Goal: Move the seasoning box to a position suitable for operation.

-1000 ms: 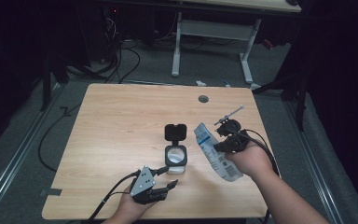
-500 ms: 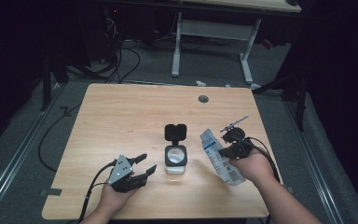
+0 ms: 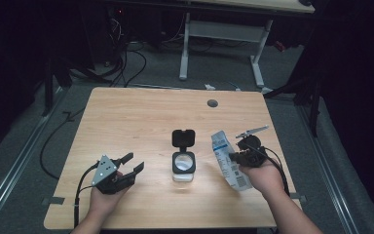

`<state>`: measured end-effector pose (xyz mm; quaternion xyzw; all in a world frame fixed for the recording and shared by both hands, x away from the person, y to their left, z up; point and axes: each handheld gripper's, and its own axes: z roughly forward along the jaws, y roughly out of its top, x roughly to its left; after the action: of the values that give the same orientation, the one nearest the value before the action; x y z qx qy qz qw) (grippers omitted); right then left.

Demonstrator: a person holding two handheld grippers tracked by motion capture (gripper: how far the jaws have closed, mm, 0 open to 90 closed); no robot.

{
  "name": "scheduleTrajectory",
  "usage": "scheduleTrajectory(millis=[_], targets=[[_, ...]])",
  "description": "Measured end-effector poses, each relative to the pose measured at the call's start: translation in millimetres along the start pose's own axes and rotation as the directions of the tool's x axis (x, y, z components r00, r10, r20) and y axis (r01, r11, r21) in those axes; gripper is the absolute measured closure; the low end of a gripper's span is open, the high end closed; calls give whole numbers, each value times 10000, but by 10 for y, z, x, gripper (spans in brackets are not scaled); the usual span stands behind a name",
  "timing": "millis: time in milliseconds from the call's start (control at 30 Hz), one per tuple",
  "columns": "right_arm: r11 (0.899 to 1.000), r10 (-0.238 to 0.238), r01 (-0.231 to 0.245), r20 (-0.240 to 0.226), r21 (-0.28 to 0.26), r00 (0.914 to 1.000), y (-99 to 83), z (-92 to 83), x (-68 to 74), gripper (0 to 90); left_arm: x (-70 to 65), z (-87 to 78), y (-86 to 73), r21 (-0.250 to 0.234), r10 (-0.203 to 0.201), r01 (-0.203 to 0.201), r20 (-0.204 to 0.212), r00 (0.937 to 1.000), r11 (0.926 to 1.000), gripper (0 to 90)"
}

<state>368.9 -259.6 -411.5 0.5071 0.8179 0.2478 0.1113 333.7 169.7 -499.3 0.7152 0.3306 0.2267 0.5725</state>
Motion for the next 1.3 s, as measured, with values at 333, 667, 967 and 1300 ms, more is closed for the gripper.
scheduleTrajectory(millis=[333, 667, 967, 1300], targets=[[9758, 449, -361, 360, -2155, 9983, -194, 11, 21, 900, 213, -119, -105, 297, 58, -35, -770, 9970, 9996, 445], [9066, 937, -673, 431, -4165, 9947, -353, 125, 41, 900, 253, -156, -202, 926, 340, -259, -867, 9957, 9954, 442], [8448, 1155, -713, 506, -5303, 9920, -460, 243, 47, 900, 265, -207, -203, 744, 132, -67, -872, 9961, 9972, 442], [7613, 1535, -1025, 243, -6402, 9879, -565, 365, -48, 900, 200, -177, -227, 917, 420, -350, -763, 9962, 9952, 441]])
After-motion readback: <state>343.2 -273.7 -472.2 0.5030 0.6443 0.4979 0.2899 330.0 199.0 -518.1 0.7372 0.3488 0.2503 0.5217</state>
